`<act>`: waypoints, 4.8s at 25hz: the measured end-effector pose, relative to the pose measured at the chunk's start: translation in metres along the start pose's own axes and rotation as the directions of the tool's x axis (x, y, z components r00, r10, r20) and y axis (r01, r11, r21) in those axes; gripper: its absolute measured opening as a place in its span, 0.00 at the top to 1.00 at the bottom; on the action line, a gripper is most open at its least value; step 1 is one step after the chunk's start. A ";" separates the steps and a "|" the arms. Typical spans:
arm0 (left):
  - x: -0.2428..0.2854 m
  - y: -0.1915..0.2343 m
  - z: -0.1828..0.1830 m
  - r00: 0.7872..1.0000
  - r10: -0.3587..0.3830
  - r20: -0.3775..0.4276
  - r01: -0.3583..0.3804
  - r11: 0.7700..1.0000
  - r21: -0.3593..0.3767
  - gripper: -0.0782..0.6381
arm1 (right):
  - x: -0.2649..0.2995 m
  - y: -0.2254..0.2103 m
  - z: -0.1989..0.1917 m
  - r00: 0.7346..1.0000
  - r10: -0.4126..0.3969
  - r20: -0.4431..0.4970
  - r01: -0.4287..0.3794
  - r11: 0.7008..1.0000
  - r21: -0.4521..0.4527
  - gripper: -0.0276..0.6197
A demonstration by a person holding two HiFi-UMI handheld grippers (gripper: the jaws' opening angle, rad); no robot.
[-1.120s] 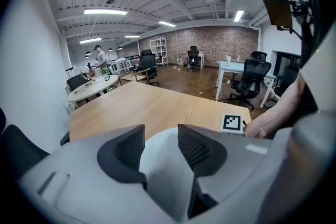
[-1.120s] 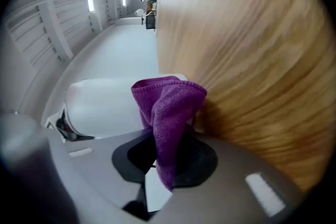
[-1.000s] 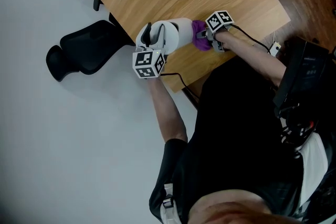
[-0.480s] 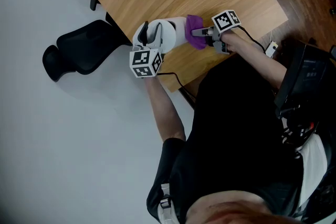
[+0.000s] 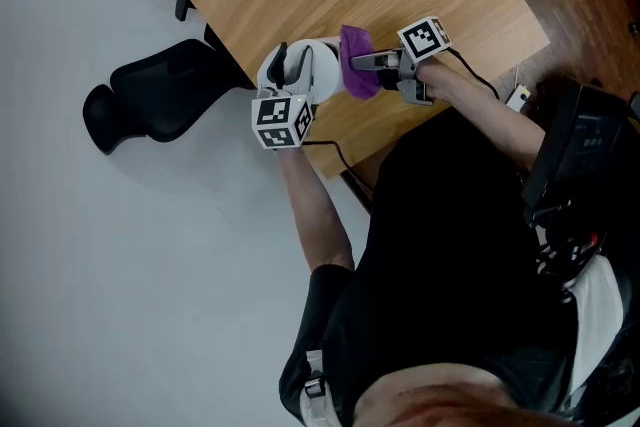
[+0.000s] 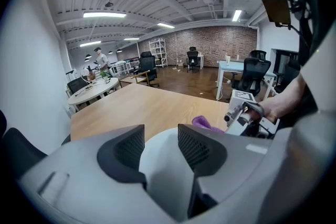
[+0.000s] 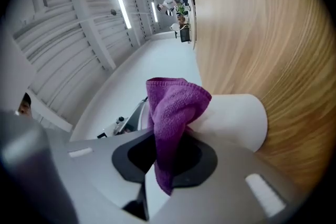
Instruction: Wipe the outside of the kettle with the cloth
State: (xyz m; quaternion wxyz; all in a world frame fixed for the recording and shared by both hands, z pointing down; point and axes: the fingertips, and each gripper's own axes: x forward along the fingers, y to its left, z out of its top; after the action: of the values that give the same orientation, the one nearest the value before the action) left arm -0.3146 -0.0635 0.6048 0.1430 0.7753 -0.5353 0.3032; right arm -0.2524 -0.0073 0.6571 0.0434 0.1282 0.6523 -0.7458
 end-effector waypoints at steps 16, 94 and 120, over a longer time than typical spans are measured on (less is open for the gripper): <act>-0.002 0.001 -0.004 1.000 0.001 0.020 -0.001 1.000 0.011 0.75 | -0.024 -0.170 0.020 0.868 -0.495 -0.030 0.491 0.867 -0.083 0.89; -0.016 0.017 -0.016 0.943 -0.332 -0.008 0.329 0.931 0.158 0.79 | 0.004 -0.166 0.005 0.903 -0.428 0.044 0.430 0.902 -0.043 0.89; -0.021 0.005 -0.020 0.999 0.009 0.034 -0.011 0.998 0.061 0.82 | -0.014 -0.171 0.011 0.841 -0.541 -0.023 0.533 0.834 -0.145 0.88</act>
State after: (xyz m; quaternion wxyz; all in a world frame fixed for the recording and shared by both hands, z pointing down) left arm -0.3304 -0.0389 0.6067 0.1085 0.7815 -0.5320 0.3072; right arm -0.2804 0.0054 0.8260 -0.1795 -0.0398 0.7111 -0.6786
